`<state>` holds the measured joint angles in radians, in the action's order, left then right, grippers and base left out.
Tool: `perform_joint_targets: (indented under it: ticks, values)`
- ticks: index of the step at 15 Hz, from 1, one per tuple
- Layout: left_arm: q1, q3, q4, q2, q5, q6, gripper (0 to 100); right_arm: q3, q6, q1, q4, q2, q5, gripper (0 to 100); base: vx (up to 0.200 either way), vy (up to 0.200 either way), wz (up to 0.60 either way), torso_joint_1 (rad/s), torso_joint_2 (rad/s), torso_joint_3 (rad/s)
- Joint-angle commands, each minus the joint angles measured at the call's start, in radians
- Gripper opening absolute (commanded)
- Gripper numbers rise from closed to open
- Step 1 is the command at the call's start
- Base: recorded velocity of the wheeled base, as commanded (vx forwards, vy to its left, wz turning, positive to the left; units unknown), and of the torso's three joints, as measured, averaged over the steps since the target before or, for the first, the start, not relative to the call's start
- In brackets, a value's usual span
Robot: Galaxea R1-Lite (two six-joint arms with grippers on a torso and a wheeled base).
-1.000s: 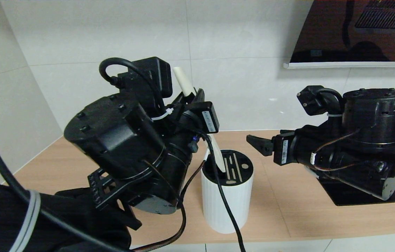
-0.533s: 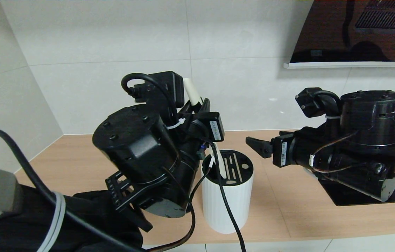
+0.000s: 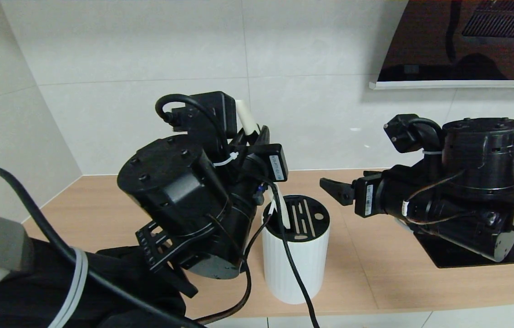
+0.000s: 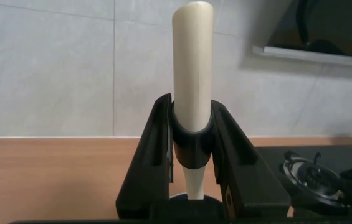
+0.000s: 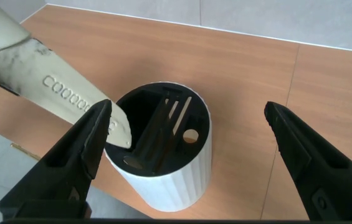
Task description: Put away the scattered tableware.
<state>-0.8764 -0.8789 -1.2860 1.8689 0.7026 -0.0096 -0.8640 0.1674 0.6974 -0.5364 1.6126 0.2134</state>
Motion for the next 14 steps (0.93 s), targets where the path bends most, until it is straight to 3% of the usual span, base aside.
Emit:
perform_joint_targets:
  ticks: [1,5,9,14]
  values:
    - [0.002,0.0,0.0,0.013,0.0,-0.001,0,0.0,0.0,0.001,-0.001,0.003,0.0,100,0.0,0.0,0.0,0.0,0.0,0.0]
    - [0.002,0.005,-0.003,0.049,-0.002,-0.003,0,0.0,0.0,0.001,-0.001,0.004,0.0,100,0.0,0.0,0.0,0.0,0.0,0.0]
    - [0.0,0.001,-0.084,0.131,-0.003,0.02,0,-0.001,-0.005,0.002,-0.001,-0.002,0.0,100,0.0,0.0,0.0,0.0,0.0,0.0]
    - [0.0,0.0,-0.09,0.196,-0.006,0.008,0,0.0,-0.005,0.002,-0.001,0.004,0.0,100,0.0,0.0,0.0,0.0,0.0,0.0]
